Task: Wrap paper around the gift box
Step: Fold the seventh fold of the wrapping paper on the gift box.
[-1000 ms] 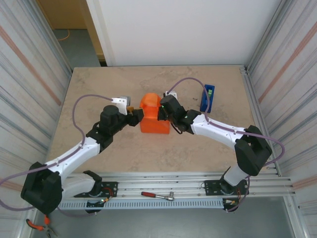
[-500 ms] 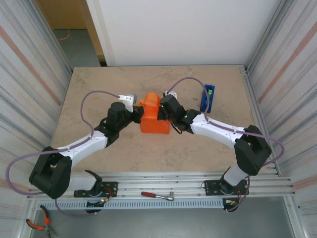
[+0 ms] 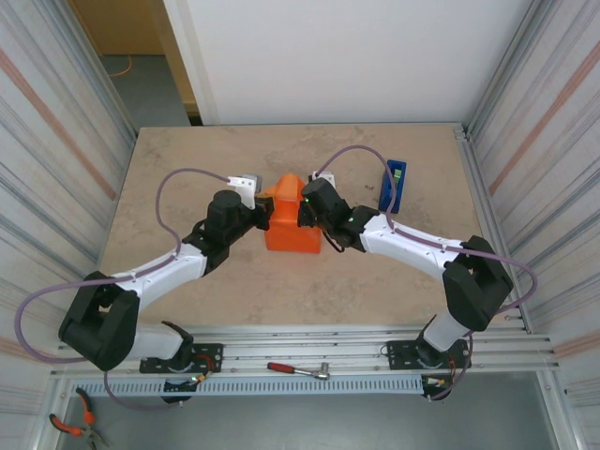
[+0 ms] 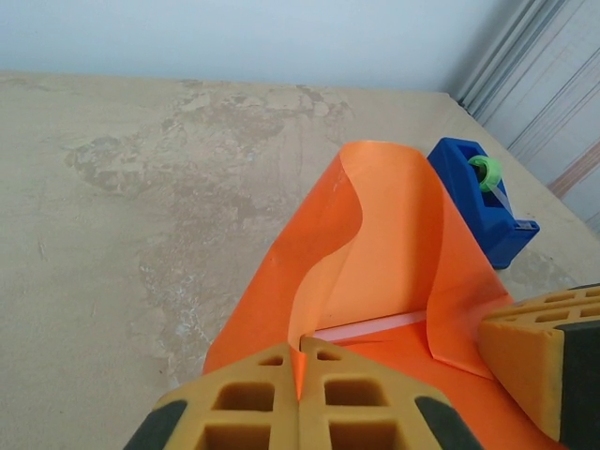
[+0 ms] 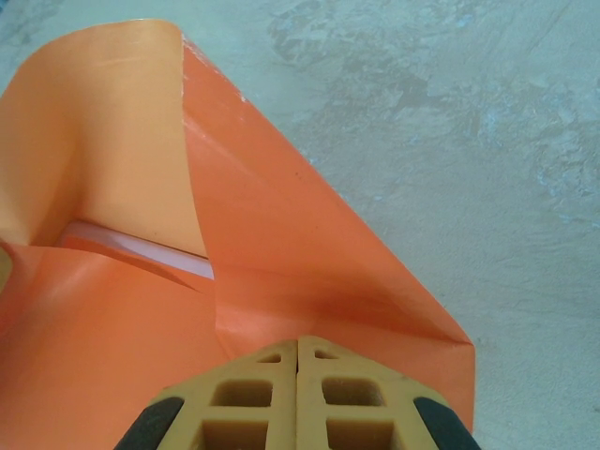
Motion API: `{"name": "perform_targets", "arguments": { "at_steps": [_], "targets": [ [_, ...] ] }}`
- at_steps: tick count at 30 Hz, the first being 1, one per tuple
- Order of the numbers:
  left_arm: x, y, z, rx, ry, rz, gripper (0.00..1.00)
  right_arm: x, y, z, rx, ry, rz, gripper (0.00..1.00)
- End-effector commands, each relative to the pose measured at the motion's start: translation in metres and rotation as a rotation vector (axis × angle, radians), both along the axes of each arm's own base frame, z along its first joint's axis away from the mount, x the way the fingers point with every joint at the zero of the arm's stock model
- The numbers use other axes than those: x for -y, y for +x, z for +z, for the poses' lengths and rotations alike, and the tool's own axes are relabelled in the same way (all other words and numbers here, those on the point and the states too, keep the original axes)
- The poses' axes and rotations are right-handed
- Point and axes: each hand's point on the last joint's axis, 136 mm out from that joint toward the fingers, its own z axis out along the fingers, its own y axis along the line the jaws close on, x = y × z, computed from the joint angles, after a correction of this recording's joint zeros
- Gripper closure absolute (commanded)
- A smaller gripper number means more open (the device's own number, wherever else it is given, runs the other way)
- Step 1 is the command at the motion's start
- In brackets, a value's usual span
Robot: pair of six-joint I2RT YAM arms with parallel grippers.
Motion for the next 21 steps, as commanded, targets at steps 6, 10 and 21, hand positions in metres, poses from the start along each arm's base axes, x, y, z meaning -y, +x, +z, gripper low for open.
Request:
{"name": "perform_targets", "arguments": {
  "at_steps": [6, 10, 21],
  "targets": [
    [-0.041, 0.0, 0.064, 0.096, -0.164, 0.164, 0.54, 0.024, -0.057, -0.099, -0.324, -0.211, 0.059, 1.0],
    [-0.058, 0.006, 0.057, 0.028, -0.232, 0.2, 0.66, 0.024, -0.057, -0.1, -0.325, -0.211, 0.06, 1.0],
    [-0.042, 0.026, 0.022, -0.163, -0.233, 0.135, 1.0, 0.023, -0.056, -0.097, -0.32, -0.2, 0.061, 1.0]
  ]
}}
